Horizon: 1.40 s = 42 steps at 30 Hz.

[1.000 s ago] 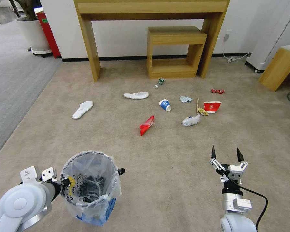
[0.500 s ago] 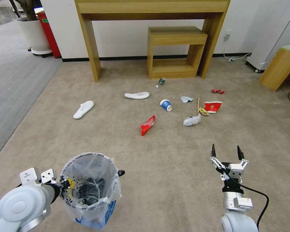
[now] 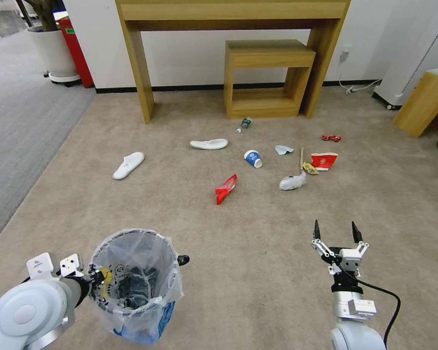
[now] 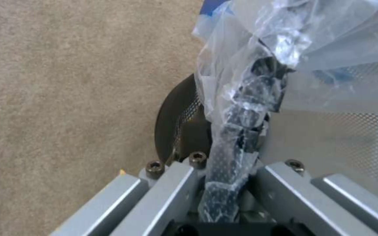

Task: Pick up the trash bin and place the garbage on the floor into it.

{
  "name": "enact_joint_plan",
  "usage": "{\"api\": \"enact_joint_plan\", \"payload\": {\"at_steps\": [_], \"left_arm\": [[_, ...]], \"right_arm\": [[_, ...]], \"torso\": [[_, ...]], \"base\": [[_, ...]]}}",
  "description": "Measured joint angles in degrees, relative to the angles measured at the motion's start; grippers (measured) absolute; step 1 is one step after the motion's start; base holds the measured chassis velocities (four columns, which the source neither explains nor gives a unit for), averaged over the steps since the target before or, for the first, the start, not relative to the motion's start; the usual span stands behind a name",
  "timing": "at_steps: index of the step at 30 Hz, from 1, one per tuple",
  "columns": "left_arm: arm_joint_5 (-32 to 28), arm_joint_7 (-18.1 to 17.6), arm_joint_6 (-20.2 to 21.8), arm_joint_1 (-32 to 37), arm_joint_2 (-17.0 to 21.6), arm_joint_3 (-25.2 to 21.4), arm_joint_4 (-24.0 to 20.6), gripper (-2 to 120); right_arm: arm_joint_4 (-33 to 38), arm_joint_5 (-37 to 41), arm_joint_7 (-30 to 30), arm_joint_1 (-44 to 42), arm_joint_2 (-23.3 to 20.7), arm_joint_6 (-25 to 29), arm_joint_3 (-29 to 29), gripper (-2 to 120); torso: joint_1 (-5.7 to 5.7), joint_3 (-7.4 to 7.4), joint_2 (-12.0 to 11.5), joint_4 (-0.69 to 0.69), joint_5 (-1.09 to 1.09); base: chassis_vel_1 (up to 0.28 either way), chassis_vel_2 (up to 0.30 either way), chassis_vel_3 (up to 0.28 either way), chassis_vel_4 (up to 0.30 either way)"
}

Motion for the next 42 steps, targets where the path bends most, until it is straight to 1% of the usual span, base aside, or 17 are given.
{"api": "enact_joint_plan", "payload": {"at_steps": [10,42], "left_arm": [[0.7,0.3,0.0,-0.8,-0.8,0.8,0.8,0],[0.7,0.3,-0.1,-0.5,-1.2,0.1,0.5,0]], "right_arm": [[0.8,0.7,0.2,0.1,-1.0,-0.7,0.9,92],[-0.7,-0.2,0.0,0.7,0.0,0.2,0.6,90]], "torso": [[0.0,0.0,0.0,0.0,0.0],[0.0,0.0,0.0,0.0,0.0]], "base": [[0.0,0.0,0.0,0.0],[0.005,0.006,-0.006,-0.004]]}}
